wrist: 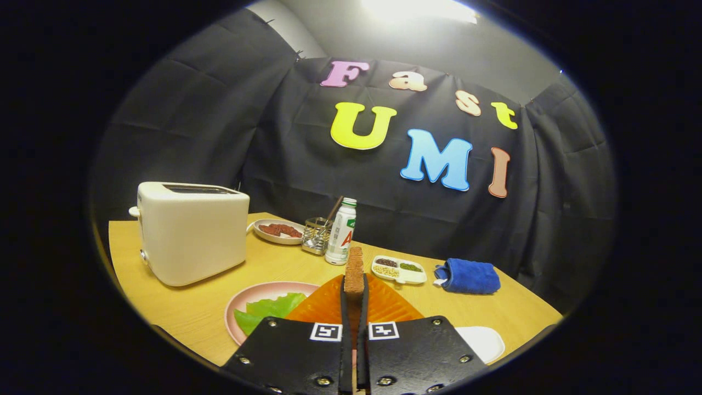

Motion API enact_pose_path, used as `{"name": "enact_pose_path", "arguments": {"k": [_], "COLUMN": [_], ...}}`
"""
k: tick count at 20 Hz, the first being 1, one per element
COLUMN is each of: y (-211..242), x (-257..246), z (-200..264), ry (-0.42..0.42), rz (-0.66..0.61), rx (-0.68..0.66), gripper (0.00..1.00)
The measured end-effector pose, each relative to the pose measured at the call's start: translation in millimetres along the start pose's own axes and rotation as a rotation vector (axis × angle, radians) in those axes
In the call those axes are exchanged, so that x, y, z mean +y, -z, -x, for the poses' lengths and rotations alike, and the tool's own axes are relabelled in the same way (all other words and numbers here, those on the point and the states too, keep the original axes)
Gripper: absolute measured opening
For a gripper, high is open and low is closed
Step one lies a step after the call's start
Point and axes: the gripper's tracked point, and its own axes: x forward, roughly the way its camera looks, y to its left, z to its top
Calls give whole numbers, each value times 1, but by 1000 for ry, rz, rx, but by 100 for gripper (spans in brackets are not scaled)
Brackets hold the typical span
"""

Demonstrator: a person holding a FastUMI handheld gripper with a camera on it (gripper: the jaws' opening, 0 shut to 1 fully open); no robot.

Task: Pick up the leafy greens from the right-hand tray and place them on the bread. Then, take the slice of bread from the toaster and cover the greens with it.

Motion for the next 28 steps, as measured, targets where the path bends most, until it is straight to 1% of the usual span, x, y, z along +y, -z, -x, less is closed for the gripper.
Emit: {"name": "enact_pose_path", "arguments": {"k": [2,4,9,13,17,20,21,24,25,26,27,28], "y": [6,5,16,36,38,36,37,36,35,34,33,33], "x": [14,17,44,67,69,69,69,70,69,69,69,69], "z": [-1,-3,-8,-12,-13,-12,-13,-11,-10,-10,-9,-9], "ry": [-50,-54,-151,-227,-253,-253,-250,-250,-246,-249,-249,-242], "rz": [-44,-56,-130,-187,-255,-237,-226,-214,-214,-211,-207,-204], "rx": [23,24,74,150,186,175,179,172,168,160,156,147], "gripper": [3,3,3,3,4,4,10,10,15,15,18,22]}}
